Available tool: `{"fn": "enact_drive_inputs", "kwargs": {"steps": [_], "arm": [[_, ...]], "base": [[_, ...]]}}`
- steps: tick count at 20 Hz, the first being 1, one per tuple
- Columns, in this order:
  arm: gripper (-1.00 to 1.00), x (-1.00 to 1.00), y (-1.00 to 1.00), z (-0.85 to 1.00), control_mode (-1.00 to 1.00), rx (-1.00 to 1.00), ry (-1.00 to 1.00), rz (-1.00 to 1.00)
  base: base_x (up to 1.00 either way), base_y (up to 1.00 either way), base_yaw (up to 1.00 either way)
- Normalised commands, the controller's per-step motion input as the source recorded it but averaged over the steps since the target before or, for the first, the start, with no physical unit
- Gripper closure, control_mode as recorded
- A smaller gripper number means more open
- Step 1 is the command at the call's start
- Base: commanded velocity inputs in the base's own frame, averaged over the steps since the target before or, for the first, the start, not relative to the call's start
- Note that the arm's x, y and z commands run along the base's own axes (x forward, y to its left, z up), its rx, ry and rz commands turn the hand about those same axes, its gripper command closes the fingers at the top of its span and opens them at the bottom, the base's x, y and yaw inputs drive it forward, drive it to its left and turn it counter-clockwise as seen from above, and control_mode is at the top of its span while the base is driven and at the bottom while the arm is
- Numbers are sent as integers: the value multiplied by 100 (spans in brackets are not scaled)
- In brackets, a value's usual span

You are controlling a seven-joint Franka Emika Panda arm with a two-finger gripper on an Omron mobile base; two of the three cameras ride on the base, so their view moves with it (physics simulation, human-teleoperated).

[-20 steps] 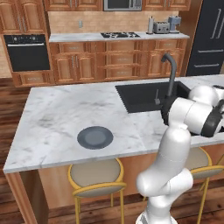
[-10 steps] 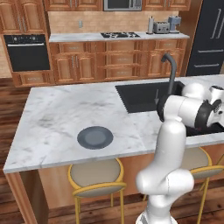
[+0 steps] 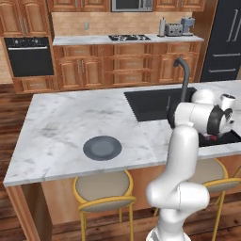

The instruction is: Create a steak meal by picking up the steak and asparagus from the tray and placing them on the plate. Leave the lime on the tray.

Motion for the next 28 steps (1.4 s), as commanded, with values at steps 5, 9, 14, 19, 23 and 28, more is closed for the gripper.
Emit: {"fn": "enact_drive_inputs", "kwargs": {"steps": [5,9,14,19,23,28], "arm": [[-100,25,-12,-22,-100,1,0,0],[-100,25,-26,-6,-100,3,0,0],[-100,23,-14,-4,-100,2,0,0],[100,4,11,-9,-100,0,-1,0],[100,4,4,-1,-100,0,0,0],[100,-21,19,7,-100,0,-3,0]], "base": [[0,0,0],[0,0,0],[0,0,0],[0,0,0],[0,0,0],[0,0,0]]}}
